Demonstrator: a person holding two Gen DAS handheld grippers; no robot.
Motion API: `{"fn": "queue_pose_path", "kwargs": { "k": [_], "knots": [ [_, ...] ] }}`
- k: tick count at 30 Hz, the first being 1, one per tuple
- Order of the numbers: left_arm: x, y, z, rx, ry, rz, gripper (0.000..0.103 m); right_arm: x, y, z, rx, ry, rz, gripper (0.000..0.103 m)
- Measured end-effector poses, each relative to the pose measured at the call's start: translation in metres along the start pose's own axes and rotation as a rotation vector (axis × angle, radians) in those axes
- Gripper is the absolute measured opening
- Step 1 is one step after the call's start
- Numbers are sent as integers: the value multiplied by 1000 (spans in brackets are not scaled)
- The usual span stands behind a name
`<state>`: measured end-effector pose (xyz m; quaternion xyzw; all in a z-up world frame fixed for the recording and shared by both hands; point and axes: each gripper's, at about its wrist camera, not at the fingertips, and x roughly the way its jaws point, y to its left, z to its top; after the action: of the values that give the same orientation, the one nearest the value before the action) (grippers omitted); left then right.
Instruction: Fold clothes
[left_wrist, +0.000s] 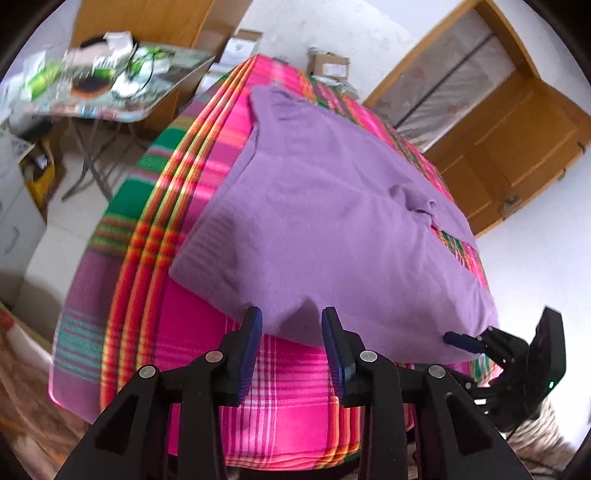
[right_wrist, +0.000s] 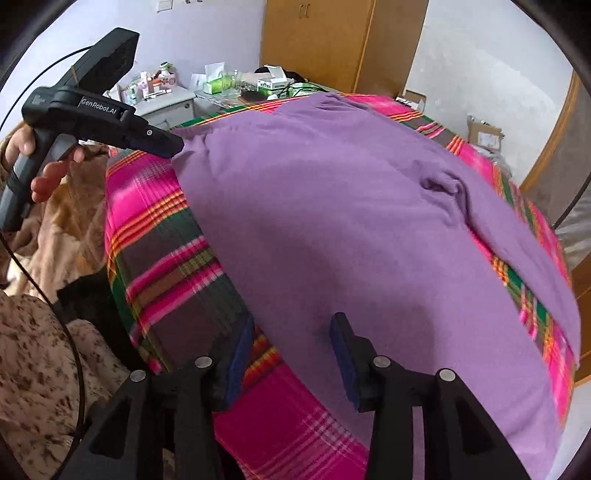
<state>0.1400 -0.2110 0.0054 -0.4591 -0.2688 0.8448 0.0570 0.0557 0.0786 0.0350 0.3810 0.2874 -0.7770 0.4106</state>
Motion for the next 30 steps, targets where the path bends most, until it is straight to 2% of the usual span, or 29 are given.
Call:
{"fn": "queue_pose_path", "kwargs": {
  "k": [2,5,6,9,10,17,22,24,25,30],
  "knots": [
    [3,4,2,-37,-1,-19,35,-2,-1,-4,7,-19,-44,49],
    [6,10,4,-93,-3,-47,35,-1,-10,-2,80,-18,-28,48],
    [7,12,5,-111,-3,-56,35,0,-10,-1,87,-22,-24,41],
    [11,17,8,-160,-7,-78,35,-1,-2,1,66,-33,-27,10],
    [12,18,9,-167,-9,-81,35,1,2,4,50,-32,-46,6],
    [11,23,17,-219,-47,-71,35,-10,2,15,104,-60,7,4],
    [9,27,22,-256,-78,-60,28,-23,12,21,76,-87,68,4],
    [8,29,24,-271,-90,-56,16,-20,19,21,58,-76,101,4],
    [8,30,24,-271,-91,-52,14,-17,21,20,50,-69,94,4],
    [7,33,25,-268,-93,-33,14,-6,15,22,75,-43,93,5]
  ]
}}
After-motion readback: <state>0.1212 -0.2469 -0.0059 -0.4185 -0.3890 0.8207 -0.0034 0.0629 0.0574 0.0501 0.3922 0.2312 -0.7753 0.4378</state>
